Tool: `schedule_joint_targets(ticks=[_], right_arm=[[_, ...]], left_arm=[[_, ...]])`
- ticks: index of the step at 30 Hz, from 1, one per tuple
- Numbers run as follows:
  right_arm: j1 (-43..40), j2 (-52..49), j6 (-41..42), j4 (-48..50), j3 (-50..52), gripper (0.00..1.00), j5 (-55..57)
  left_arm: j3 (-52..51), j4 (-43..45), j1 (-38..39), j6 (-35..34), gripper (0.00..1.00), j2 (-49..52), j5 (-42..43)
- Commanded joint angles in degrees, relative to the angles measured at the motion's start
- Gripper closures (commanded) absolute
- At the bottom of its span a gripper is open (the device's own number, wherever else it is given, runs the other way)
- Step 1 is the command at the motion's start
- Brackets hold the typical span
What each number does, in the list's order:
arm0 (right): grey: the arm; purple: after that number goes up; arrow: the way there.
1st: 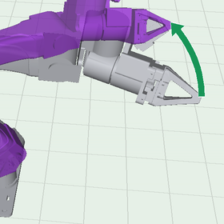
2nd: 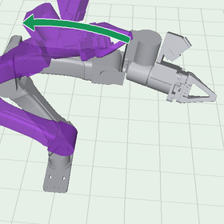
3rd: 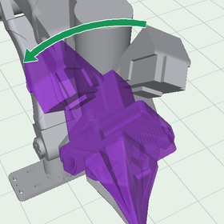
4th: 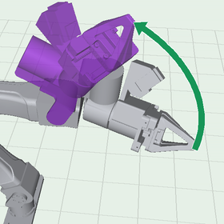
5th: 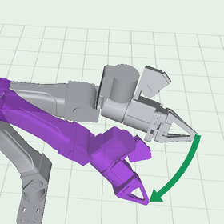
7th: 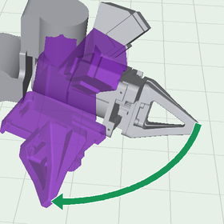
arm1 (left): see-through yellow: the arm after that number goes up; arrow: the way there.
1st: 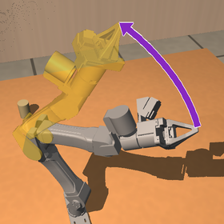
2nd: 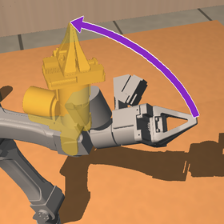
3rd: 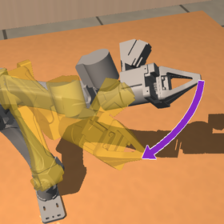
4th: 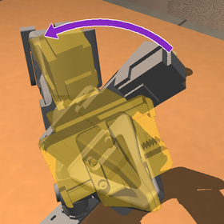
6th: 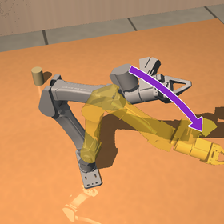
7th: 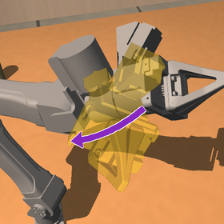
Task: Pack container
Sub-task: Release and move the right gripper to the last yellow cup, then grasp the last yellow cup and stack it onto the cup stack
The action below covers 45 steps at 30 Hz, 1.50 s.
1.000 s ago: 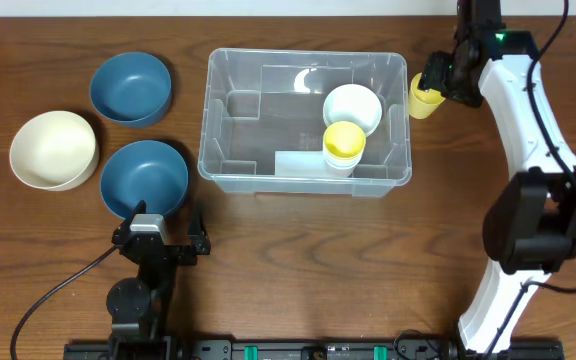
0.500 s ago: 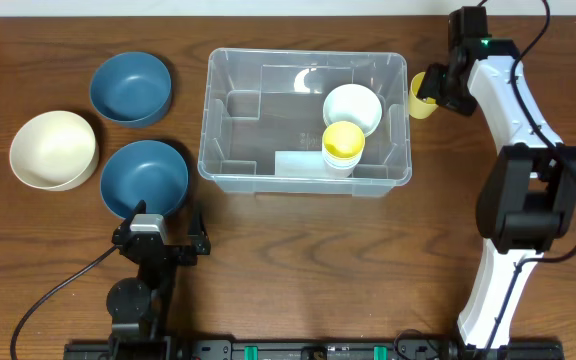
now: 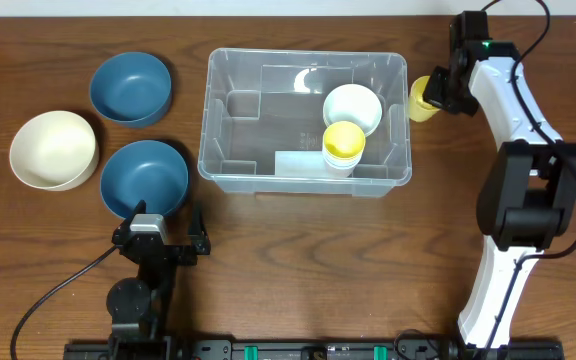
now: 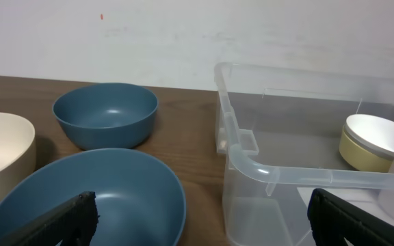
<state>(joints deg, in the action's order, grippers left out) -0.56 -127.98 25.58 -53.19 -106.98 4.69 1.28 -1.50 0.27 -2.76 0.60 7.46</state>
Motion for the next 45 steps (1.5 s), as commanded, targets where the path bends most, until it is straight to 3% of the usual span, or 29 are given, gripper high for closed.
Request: schedule_joint_targets(ticks=[1, 12, 24, 31, 38, 45], right_arm=[[-0.6, -0.6, 0.1, -1.3, 0.3, 0.99, 1.3], [-1.6, 3.1, 0.1, -11.2, 0.1, 0.99, 0.9], [0.0, 25.4, -4.9, -14.3, 0.1, 0.99, -6.2], [9.4, 32.0, -6.2, -16.0, 0.1, 0.98, -8.3], [20.5, 30.3, -4.5, -16.9, 1.0, 0.97, -4.7], [24.6, 26.6, -2.2, -20.4, 1.1, 0.99, -4.5]], left_arm=[[-1.0, -1.9, 0.2, 0.6, 0.02, -0.3, 0.6], [-1.0, -1.9, 0.2, 0.6, 0.02, -0.3, 0.6], [-1.0, -1.9, 0.2, 0.6, 0.02, -0.3, 0.6], [-1.0, -1.9, 0.2, 0.6, 0.02, -0.3, 0.6], [-1.0, -1.9, 0.2, 0.6, 0.02, -0.3, 0.6], [-1.0, -1.9, 0.2, 0.6, 0.02, -0.3, 0.6]])
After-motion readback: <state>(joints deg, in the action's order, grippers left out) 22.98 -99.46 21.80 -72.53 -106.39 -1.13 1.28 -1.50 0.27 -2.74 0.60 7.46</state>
